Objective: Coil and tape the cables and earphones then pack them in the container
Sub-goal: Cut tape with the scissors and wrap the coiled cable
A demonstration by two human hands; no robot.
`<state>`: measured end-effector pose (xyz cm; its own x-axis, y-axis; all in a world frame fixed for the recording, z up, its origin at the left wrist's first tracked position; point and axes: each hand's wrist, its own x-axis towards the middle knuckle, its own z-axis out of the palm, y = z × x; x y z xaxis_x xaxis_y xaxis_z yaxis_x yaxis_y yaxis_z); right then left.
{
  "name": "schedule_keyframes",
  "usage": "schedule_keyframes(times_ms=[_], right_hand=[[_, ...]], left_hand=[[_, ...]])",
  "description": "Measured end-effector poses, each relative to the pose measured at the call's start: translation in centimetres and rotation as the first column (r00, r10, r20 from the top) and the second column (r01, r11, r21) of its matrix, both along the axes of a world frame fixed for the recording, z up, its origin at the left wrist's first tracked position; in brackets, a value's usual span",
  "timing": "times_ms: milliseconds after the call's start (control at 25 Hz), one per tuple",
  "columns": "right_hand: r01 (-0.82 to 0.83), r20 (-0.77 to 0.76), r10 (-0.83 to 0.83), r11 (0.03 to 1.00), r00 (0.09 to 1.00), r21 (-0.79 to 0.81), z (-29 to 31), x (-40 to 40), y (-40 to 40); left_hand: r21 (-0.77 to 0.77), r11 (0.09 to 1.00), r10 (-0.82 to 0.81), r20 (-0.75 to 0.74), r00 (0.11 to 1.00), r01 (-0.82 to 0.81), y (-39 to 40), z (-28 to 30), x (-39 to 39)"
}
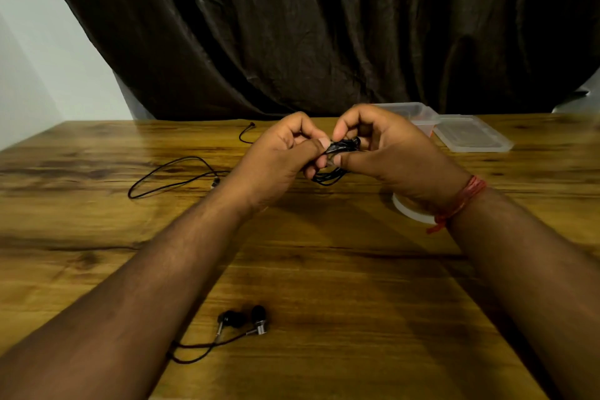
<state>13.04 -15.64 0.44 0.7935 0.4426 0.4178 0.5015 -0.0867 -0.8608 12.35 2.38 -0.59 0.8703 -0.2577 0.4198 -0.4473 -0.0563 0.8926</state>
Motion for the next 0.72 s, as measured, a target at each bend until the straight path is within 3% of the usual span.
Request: schedule_keyframes(times_ms=[240, 480, 720], right_hand=[[-0.015, -0.002, 0.015, 0.999, 1.0, -0.031, -0.09, 0.26, -0.18], [-0.031, -0.021, 0.032, 0.999, 0.999, 0.01, -0.13, -0.03, -0.1], [-0.046, -0.138, 0.06, 0.994, 0.989, 0.098, -0.19, -0.25, 0.39]], left_hand=[[-0.024, 1.0, -0.021, -0.035, 0.999, 0.02, -0.05, 0.04, -0.14], [0.031, 0.999, 0.018, 0.02, 1.0, -0.018, -0.06, 0.27, -0.37], [0.126, 0.992, 0.016, 0.066, 0.998, -0.025, -0.06, 0.34, -0.57]])
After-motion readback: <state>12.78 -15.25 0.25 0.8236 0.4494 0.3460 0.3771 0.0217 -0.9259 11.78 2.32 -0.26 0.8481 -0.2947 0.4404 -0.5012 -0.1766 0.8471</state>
